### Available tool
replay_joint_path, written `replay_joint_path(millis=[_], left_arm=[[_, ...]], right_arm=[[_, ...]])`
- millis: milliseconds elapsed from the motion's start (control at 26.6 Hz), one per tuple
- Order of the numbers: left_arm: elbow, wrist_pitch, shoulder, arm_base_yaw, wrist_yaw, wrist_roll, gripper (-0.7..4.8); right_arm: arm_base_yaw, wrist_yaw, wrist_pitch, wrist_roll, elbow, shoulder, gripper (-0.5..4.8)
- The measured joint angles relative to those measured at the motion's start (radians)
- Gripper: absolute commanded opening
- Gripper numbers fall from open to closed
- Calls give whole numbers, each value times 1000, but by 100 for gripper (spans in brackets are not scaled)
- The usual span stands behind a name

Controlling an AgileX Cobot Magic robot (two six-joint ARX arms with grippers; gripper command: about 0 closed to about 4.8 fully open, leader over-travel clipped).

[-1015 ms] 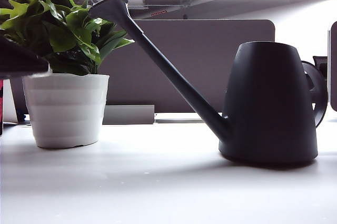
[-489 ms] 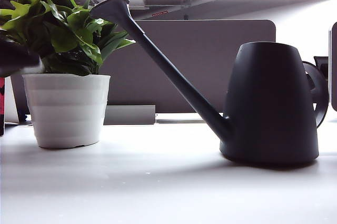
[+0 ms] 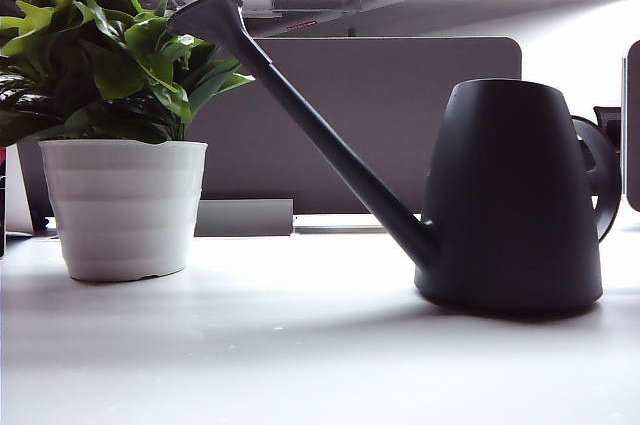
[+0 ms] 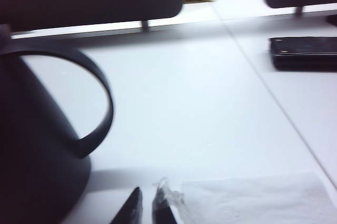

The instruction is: Pick up the watering can from the table, water the potted plant, and put the can back.

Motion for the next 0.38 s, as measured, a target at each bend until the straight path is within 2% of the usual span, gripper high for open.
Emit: replay_joint_path(millis=[376], left_arm=[[0,0,0,-5,-4,0,-5]], right_arm=[[-9,0,0,0,0,0,36]])
